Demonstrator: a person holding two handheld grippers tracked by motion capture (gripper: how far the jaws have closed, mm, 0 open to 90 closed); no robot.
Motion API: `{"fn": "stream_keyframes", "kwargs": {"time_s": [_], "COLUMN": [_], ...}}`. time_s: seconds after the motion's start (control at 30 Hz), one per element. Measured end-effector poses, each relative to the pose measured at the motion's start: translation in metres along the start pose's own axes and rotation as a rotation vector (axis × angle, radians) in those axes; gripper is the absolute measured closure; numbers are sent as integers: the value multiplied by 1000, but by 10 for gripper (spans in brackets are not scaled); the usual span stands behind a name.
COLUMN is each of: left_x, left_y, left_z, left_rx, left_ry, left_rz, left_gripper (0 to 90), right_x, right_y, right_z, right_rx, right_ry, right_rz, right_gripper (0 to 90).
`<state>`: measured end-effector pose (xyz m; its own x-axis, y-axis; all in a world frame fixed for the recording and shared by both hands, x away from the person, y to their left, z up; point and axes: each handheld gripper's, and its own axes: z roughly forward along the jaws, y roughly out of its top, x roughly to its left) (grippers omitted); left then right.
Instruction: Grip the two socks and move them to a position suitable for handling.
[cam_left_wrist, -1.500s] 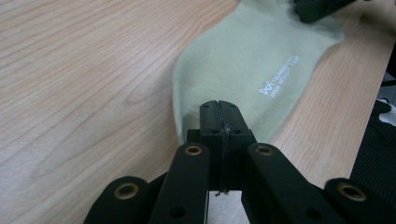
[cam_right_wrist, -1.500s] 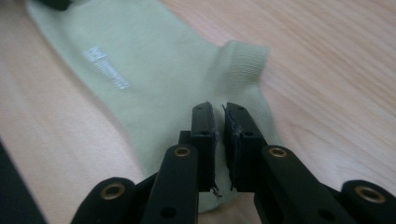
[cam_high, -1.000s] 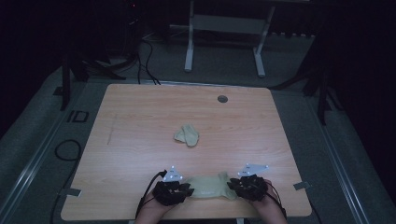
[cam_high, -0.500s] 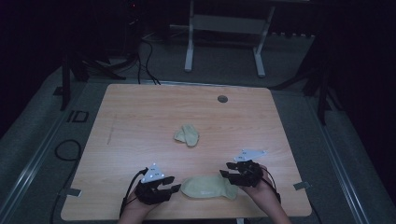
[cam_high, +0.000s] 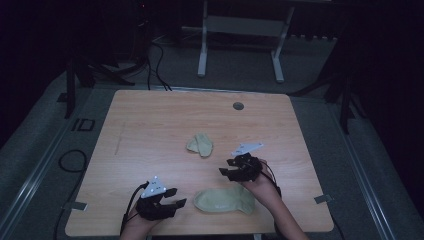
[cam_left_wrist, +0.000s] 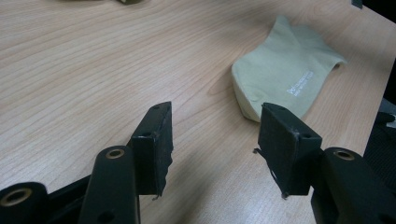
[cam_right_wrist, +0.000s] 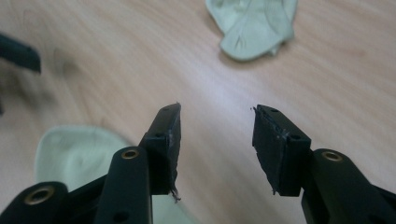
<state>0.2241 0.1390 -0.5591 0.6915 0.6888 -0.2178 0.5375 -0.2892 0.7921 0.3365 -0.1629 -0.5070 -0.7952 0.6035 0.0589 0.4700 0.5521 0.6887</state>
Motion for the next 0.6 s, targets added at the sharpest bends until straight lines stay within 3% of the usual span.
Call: {"fn": "stream_keyframes", "kwargs": {"time_s": [0.07,0.1,0.17,0.3,0.37,0.6], "left_x": [-1,-2,-2,-2,-3,0], "left_y": [0,-1,-1,-2,-2,-4], "left_z": [0,2,4,6,6,4], "left_rx": [0,11,13,15,10,10], "left_ry": [3,25,33,37,36,44], "left_rz": [5,33,50,50,55,53], "left_gripper": [450,450,449,425,425,425], "right_x": [-1,-2,-7,-11,-16,-27], "right_y": [4,9,25,37,51,74], "right_z": [3,6,16,23,33,63], "right_rx": [-2,-2,7,2,8,36], "right_ry": [-1,-6,-20,-32,-48,-63], "right_rz": [0,-3,-14,-5,4,39], "right_gripper": [517,517,499,488,487,487]}}
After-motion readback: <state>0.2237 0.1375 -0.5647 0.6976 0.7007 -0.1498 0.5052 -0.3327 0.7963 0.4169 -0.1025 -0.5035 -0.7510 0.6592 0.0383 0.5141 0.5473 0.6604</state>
